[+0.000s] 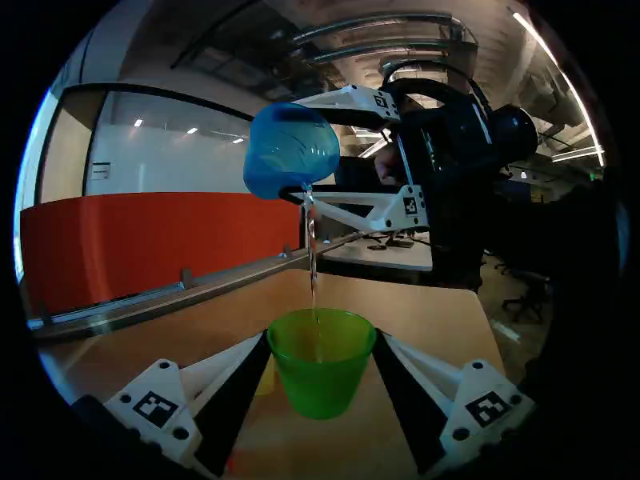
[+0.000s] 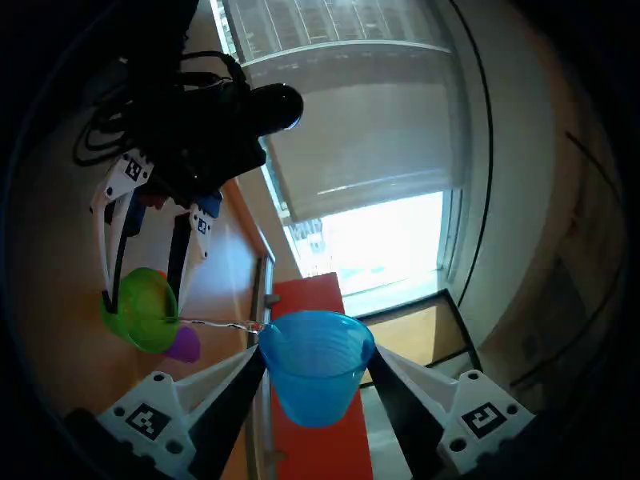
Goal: Pour water
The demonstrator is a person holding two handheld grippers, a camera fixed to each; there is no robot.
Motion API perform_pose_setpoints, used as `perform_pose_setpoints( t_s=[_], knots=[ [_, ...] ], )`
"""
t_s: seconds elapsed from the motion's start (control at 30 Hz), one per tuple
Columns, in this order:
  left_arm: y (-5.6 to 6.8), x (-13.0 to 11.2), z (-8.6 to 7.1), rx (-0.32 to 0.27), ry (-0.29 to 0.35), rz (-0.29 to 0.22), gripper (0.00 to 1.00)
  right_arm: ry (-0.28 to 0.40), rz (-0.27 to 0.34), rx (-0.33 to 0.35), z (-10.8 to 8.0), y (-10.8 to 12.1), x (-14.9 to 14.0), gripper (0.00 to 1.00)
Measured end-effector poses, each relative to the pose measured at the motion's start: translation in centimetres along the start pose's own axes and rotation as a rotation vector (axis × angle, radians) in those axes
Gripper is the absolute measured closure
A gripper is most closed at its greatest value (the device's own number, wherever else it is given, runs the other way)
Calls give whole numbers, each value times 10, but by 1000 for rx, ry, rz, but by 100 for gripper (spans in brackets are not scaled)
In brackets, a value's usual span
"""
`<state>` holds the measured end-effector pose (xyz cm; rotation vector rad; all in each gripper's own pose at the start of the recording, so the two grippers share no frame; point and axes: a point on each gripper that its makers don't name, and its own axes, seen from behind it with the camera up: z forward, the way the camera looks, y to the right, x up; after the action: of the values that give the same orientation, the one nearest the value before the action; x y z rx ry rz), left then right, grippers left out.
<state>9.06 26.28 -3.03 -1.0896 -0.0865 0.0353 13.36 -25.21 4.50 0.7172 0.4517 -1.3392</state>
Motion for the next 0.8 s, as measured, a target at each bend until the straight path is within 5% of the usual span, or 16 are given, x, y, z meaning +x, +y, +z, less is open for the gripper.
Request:
perform_pose_setpoints(
  t_s=[0.8],
  knots=[
    [0, 3, 0, 0, 12, -5, 11, 6, -81, -6, 0, 4, 6, 10]
  ],
)
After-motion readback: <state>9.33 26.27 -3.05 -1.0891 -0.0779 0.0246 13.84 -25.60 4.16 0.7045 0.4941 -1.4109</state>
